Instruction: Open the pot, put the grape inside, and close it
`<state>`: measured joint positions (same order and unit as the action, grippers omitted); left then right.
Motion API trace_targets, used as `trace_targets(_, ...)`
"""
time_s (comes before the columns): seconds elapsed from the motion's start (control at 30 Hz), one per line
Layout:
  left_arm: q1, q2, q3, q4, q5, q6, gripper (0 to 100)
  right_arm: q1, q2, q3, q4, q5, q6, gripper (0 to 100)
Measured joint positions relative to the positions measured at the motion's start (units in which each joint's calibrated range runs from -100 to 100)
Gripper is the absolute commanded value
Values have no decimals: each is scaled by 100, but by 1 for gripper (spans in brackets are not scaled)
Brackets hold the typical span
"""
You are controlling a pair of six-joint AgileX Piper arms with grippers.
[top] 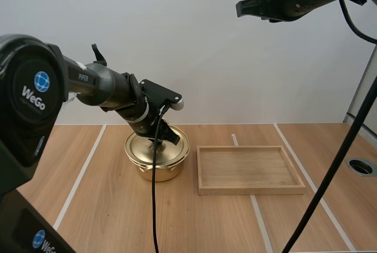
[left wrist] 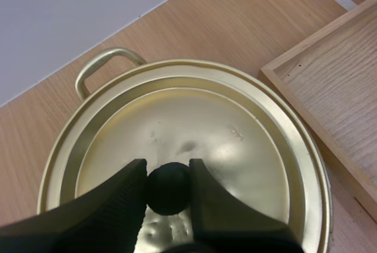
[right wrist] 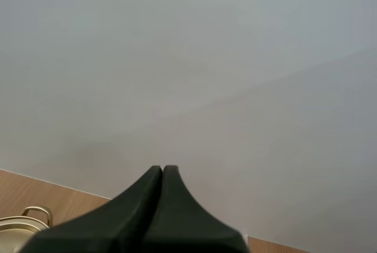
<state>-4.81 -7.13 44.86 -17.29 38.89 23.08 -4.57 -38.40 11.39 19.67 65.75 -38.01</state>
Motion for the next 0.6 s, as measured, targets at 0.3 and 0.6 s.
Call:
trace_targets(0.3,0,0,0,-4,0,19,100,0,0,0,0,0,0,0)
trace_targets(0.6,0,-88,-50,20,0,19,100,0,0,0,0,69,0,0)
